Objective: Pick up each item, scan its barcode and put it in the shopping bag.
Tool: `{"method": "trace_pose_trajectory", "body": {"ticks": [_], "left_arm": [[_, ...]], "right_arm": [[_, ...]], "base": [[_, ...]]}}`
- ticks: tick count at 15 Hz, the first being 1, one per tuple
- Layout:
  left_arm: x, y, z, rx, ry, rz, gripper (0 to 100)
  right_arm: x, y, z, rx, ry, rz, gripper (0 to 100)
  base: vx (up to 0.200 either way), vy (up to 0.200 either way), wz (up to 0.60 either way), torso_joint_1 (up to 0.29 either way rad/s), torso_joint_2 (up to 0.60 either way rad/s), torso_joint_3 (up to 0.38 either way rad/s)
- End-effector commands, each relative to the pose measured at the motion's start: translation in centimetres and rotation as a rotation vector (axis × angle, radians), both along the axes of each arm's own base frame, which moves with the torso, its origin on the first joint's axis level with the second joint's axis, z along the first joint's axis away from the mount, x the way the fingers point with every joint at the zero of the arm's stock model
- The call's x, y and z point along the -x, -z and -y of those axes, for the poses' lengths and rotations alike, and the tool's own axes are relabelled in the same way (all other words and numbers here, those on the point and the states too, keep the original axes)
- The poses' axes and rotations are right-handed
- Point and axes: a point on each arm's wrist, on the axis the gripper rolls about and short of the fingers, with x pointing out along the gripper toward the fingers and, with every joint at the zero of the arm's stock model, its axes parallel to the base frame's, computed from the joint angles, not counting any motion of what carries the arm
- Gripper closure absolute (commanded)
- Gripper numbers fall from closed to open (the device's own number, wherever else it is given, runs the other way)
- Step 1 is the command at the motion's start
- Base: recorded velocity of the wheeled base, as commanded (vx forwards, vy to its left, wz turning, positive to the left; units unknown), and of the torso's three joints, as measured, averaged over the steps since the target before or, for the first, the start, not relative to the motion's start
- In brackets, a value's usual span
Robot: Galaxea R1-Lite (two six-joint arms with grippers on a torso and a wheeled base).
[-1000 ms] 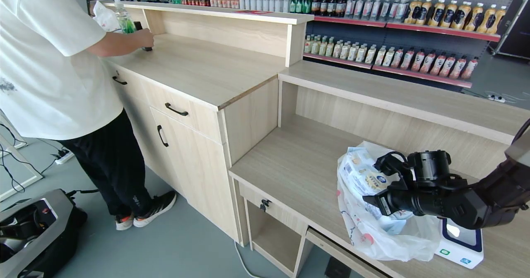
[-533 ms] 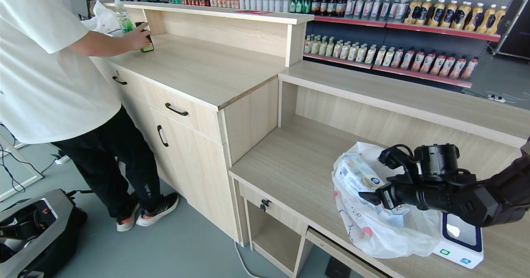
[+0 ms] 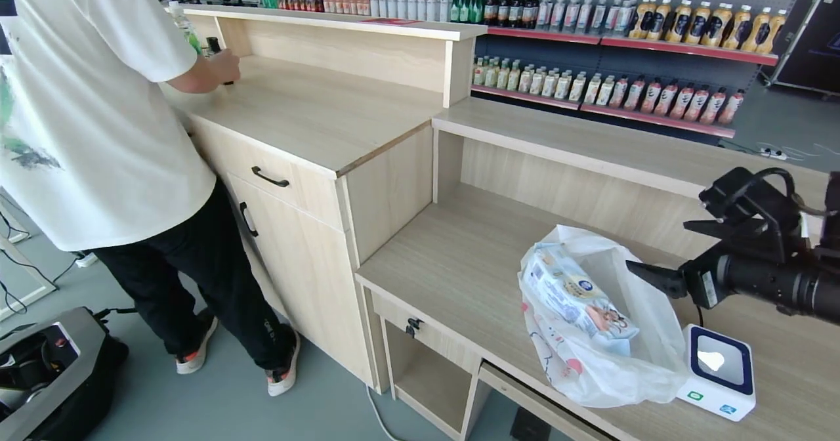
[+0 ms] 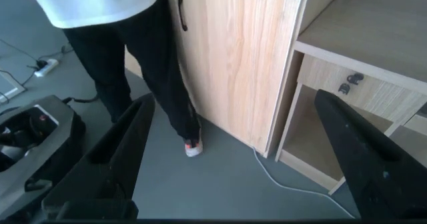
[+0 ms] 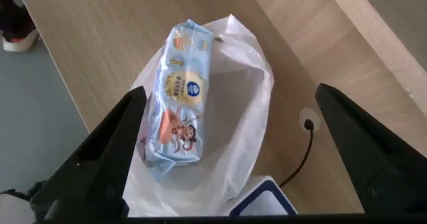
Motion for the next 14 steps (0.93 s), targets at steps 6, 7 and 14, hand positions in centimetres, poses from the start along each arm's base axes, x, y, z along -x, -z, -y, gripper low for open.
{"method": "trace_pose_trajectory", "body": {"ticks": [6,7,14], "left_arm": [[0.0,0.0,0.0,0.000,0.000,0.000,0],[0.0,0.0,0.0,0.000,0.000,0.000,0],[0.0,0.0,0.0,0.000,-0.001,0.000,0]], "right_arm": [[8.0,-4.6,6.2,0.069,0.473,0.211,0],[8.3,-4.0,7.3,0.071,0.568,0.161,0],[4.0,3.7,16.6,0.056,0.908,-0.197,0]], "base": [[0.000,0.000,-0.60,0.002,0.00,0.003],[0.000,0.000,-0.60,0.002,0.00,-0.002],[0.000,0.000,-0.17,0.001,0.00,0.001]]}}
